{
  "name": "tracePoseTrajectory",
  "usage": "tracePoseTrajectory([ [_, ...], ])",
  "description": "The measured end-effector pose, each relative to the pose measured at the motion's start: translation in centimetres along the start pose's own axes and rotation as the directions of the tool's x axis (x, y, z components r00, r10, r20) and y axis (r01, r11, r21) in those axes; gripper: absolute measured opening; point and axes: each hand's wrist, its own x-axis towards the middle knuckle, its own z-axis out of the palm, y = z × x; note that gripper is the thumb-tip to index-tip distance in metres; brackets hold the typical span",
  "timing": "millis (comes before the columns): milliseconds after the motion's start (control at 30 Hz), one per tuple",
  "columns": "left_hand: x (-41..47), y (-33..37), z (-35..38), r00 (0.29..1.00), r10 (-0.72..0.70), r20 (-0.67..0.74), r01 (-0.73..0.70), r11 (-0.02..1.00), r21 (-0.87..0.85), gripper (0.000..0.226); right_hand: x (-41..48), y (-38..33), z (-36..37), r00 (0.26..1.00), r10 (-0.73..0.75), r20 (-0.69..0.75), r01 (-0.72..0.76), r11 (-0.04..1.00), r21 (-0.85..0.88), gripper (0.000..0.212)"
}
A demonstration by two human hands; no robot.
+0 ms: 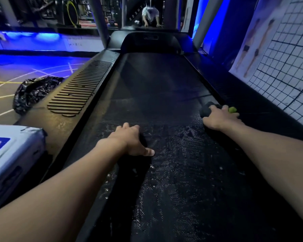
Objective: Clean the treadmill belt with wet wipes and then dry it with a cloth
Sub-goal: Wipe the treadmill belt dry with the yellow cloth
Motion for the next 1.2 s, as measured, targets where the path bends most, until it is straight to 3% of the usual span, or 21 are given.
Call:
tracePoseTrajectory([
  [167,-0.4,-0.2,-0.9,0.992,0.061,0.113,-0.070,0.995,0.075,0.083,-1.4,-4.0,0.8,0.994,-0.111,-0.008,0.111,0.993,0.043,0.059],
  [300,-0.7,-1.3,-0.9,0.994,0.077,0.084,-0.089,0.983,0.158,0.104,-3.3,-9.8,2.0,0.967,-0.254,0.007,0.252,0.963,0.097,0.056],
  [467,-1.6,-2.8,-2.3,0.956,0.187,0.224,-0.219,0.968,0.124,0.056,-7.4,-18.2,3.5,0.916,-0.401,0.014,0.397,0.910,0.121,0.055],
  [533,-2.2,-3.4,-2.5,0.926,0.218,0.307,-0.266,0.956,0.126,0.048,-9.4,-21.7,4.1,0.885,-0.465,0.025,0.458,0.879,0.131,0.053],
  [667,-2.6,-5.4,-2.4,0.881,0.230,0.413,-0.307,0.943,0.129,0.047,-12.9,-28.3,5.3,0.810,-0.577,0.105,0.555,0.812,0.178,0.052],
  [767,-2.9,-6.2,-2.4,0.813,0.279,0.511,-0.409,0.898,0.160,0.061,-13.8,-30.0,5.3,0.775,-0.614,0.149,0.587,0.788,0.187,0.053],
  [1033,-2.9,-5.5,-2.8,0.867,0.323,0.379,-0.389,0.915,0.110,0.042,-12.9,-26.8,4.3,0.740,-0.657,0.146,0.616,0.748,0.246,0.058],
  [1200,-2.3,-3.5,-2.5,0.913,0.297,0.281,-0.345,0.928,0.142,0.045,-10.8,-22.6,3.5,0.785,-0.602,0.146,0.570,0.794,0.212,0.057],
])
